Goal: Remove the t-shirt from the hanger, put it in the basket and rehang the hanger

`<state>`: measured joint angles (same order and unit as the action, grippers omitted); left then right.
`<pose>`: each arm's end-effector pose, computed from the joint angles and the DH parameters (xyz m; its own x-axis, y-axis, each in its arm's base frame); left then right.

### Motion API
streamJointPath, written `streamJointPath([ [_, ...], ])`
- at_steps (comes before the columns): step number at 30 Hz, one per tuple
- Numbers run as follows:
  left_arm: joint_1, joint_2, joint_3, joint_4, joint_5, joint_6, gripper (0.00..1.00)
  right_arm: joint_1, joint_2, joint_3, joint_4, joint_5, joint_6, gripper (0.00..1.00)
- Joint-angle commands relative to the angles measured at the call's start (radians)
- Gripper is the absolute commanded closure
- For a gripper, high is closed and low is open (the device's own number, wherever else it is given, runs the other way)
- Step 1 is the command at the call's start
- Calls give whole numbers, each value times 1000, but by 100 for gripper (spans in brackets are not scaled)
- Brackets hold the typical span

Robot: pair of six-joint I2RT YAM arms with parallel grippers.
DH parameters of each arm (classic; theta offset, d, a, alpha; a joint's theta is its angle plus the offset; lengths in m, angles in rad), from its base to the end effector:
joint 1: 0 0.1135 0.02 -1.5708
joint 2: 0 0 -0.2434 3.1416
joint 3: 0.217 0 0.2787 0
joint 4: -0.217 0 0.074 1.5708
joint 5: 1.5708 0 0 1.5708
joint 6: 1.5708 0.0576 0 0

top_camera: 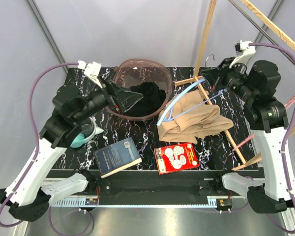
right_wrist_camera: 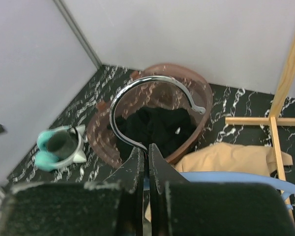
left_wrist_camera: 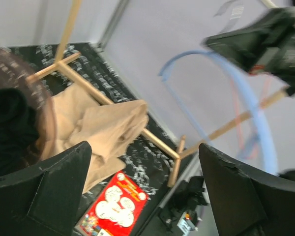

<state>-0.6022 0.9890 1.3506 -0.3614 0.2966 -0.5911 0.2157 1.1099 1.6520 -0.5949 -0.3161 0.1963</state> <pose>0.1954 -0.1547 0.4693 -0.4360 -0.3470 -0.8304 0.6499 0.5169 -0.5572 0.2330 0.0694 0.5165 -0.1494 0.1571 -0.9762 -0.4869 0.8476 0.2109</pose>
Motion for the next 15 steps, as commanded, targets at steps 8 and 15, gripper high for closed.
streamJointPath([
  [8,-218,104,99,58,40,-13,9,114,96,92,-152,-2,-150,100],
  [15,-338,181,167,-66,-172,77,11,241,131,126,-184,195,-176,100],
])
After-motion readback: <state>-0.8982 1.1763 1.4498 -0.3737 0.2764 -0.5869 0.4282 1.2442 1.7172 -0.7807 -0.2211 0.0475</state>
